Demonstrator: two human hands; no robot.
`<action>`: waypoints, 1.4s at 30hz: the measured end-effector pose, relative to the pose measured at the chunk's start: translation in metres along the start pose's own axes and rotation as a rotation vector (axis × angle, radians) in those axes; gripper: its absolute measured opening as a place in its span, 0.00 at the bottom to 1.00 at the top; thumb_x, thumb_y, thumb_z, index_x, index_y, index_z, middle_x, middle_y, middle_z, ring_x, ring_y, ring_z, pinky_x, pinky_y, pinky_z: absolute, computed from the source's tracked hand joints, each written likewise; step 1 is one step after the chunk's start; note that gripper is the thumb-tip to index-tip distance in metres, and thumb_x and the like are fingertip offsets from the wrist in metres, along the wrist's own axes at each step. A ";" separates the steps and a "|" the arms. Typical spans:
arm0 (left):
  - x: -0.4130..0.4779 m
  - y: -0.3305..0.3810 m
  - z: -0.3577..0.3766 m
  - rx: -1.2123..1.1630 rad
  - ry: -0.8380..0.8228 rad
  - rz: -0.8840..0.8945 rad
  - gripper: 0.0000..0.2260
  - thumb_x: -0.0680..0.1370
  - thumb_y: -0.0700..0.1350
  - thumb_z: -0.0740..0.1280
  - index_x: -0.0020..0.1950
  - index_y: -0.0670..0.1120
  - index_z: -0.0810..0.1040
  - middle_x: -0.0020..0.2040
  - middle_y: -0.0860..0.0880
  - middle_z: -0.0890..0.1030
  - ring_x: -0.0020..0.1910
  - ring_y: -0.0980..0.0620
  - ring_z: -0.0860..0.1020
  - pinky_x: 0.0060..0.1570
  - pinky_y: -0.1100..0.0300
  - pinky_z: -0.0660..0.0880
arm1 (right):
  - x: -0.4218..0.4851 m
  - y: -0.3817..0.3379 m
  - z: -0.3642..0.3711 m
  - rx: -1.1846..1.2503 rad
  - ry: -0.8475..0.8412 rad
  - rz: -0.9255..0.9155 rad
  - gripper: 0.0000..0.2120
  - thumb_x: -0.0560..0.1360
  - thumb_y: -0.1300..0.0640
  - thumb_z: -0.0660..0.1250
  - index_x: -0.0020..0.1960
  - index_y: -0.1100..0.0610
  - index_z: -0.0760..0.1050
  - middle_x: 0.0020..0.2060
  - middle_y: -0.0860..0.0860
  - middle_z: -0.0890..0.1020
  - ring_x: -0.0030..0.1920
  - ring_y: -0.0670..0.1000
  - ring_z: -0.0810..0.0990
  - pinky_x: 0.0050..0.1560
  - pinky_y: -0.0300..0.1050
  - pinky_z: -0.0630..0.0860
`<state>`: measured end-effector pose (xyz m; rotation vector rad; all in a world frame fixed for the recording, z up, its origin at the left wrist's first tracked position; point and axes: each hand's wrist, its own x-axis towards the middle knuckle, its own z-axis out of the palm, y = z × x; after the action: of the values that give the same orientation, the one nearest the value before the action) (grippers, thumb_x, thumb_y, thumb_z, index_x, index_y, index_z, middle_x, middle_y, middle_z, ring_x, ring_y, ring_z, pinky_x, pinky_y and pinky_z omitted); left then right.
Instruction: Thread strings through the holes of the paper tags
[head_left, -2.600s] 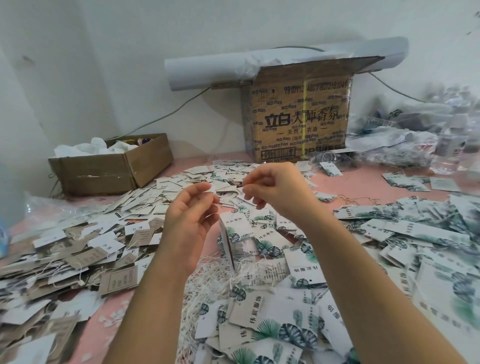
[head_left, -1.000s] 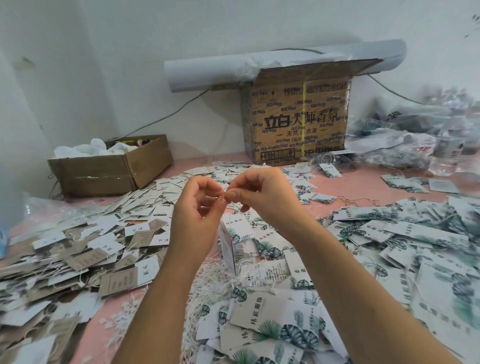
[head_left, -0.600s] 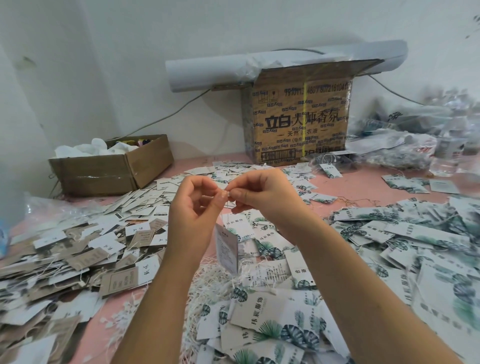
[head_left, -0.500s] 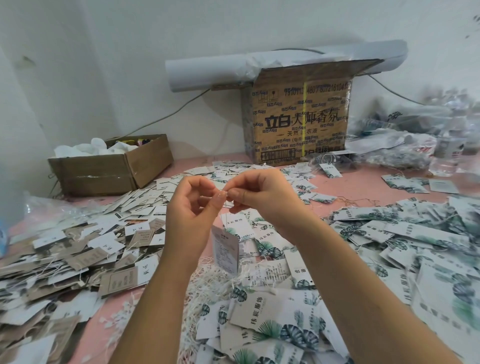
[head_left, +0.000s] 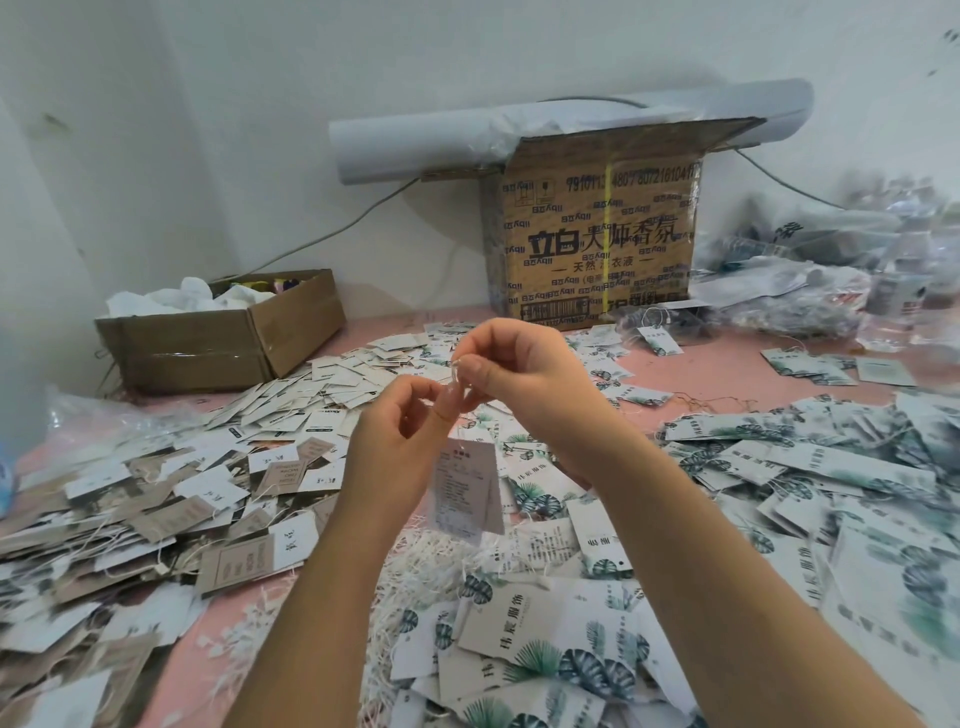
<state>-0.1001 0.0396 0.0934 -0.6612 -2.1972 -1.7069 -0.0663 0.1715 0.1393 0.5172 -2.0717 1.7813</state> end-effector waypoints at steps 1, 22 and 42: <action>0.000 -0.001 0.000 0.056 -0.029 0.019 0.22 0.63 0.70 0.61 0.43 0.54 0.77 0.40 0.42 0.76 0.33 0.58 0.68 0.36 0.62 0.67 | 0.000 -0.001 -0.001 0.011 0.015 -0.014 0.10 0.75 0.71 0.62 0.39 0.59 0.73 0.33 0.53 0.76 0.33 0.48 0.76 0.37 0.36 0.77; -0.007 -0.003 0.000 0.058 -0.368 -0.155 0.05 0.78 0.42 0.64 0.50 0.50 0.79 0.39 0.54 0.84 0.31 0.60 0.78 0.31 0.70 0.72 | 0.005 0.002 -0.018 0.151 0.148 -0.053 0.09 0.76 0.68 0.61 0.40 0.59 0.75 0.32 0.50 0.78 0.33 0.47 0.75 0.39 0.40 0.77; 0.000 0.008 -0.003 0.151 0.205 0.056 0.10 0.75 0.41 0.66 0.35 0.38 0.72 0.24 0.47 0.76 0.19 0.58 0.73 0.22 0.69 0.68 | 0.001 0.015 0.006 -0.717 -0.197 -0.120 0.09 0.74 0.59 0.64 0.41 0.57 0.83 0.35 0.56 0.81 0.38 0.55 0.79 0.42 0.49 0.75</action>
<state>-0.0964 0.0384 0.1004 -0.4832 -2.1176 -1.4913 -0.0752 0.1679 0.1263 0.5901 -2.5442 0.8431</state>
